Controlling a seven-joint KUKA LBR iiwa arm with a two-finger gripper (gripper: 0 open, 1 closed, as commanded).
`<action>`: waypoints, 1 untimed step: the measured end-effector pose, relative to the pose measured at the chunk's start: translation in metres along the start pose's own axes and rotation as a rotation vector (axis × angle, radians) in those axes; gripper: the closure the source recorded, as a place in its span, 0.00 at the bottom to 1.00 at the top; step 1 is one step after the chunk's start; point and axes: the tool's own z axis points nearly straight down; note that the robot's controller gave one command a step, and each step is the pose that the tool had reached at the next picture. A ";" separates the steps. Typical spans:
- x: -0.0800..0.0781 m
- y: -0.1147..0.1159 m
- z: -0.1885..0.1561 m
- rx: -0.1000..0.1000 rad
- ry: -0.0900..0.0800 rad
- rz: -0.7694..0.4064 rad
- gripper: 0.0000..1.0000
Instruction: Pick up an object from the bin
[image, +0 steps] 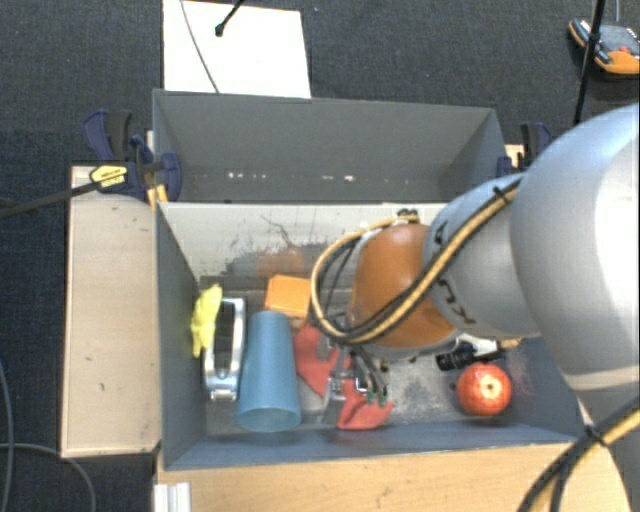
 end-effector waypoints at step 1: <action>0.006 0.009 0.011 0.001 0.000 0.231 1.00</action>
Offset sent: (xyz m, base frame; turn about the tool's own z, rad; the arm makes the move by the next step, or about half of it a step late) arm 0.0000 0.0000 0.0000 0.0000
